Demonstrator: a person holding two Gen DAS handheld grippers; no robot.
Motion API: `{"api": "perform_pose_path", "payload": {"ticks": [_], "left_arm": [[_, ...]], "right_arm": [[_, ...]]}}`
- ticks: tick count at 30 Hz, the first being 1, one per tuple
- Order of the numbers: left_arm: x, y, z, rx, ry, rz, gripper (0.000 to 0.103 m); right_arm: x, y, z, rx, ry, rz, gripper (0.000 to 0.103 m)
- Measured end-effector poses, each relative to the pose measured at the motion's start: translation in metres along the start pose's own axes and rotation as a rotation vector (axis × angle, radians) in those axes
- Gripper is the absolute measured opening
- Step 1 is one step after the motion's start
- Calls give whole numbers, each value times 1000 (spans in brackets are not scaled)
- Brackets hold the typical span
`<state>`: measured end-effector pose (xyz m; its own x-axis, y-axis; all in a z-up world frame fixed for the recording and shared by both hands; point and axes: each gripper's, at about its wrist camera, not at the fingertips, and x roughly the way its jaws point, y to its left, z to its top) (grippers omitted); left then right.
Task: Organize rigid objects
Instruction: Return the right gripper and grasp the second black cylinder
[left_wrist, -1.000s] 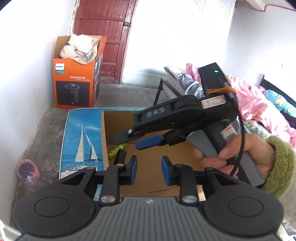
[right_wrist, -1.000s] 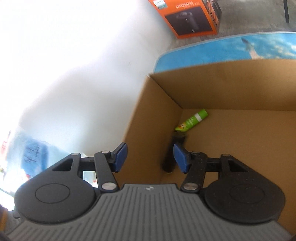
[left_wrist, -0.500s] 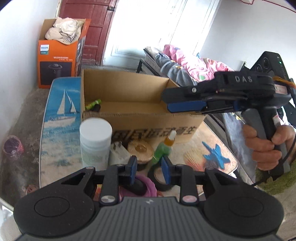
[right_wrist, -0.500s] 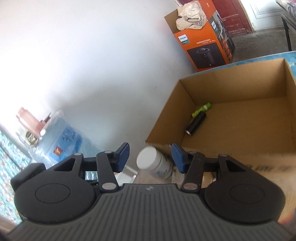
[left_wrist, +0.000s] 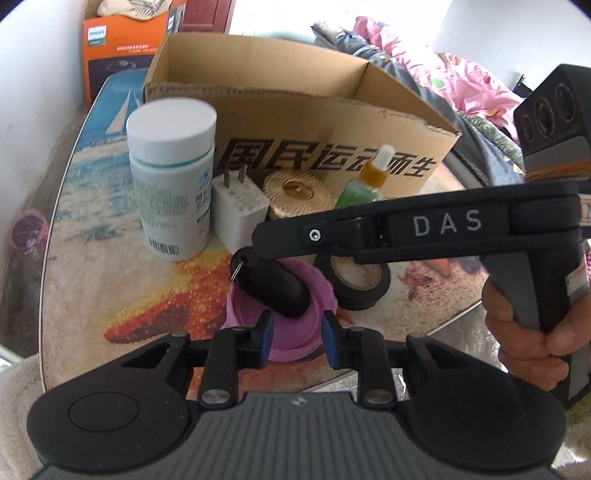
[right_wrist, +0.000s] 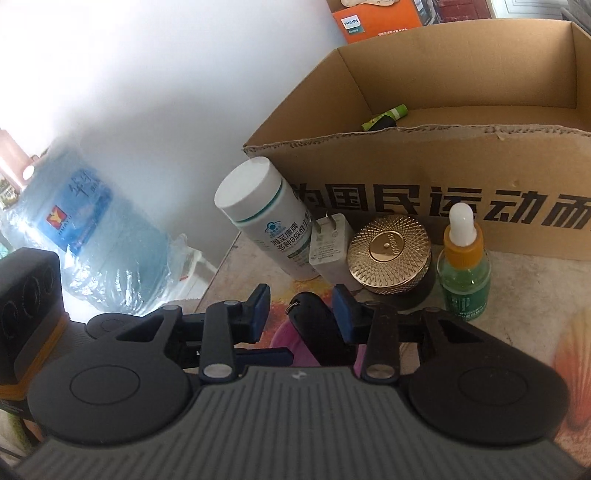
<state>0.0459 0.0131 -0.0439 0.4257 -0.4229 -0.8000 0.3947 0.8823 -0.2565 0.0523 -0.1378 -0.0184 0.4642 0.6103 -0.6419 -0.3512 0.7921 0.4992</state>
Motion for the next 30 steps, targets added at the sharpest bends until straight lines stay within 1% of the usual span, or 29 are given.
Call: {"api": "perform_pose_path", "payload": {"ticks": [5, 11, 15, 17, 20, 24, 26, 27, 30], "left_arm": [[9, 8, 1, -16, 7, 0, 28], [14, 11, 5, -10, 3, -15, 32], [15, 9, 7, 6, -10, -16, 37], [16, 9, 7, 13, -15, -14, 38], [17, 8, 8, 24, -21, -10, 40], [19, 5, 8, 33, -29, -3, 40], [18, 5, 8, 34, -39, 15, 37], [19, 3, 8, 40, -45, 31, 33], [20, 5, 7, 32, -41, 32, 32]], "right_arm": [[11, 1, 1, -44, -2, 18, 38], [21, -3, -4, -31, 23, 53, 38], [17, -5, -6, -33, 19, 65, 34], [13, -5, -6, -33, 18, 73, 28], [9, -6, -6, -35, 21, 89, 27], [8, -11, -9, -13, 33, 96, 27], [9, -14, -11, 14, 50, 112, 26], [11, -17, -13, 31, 62, 118, 26], [14, -21, -18, 76, 62, 144, 21]]}}
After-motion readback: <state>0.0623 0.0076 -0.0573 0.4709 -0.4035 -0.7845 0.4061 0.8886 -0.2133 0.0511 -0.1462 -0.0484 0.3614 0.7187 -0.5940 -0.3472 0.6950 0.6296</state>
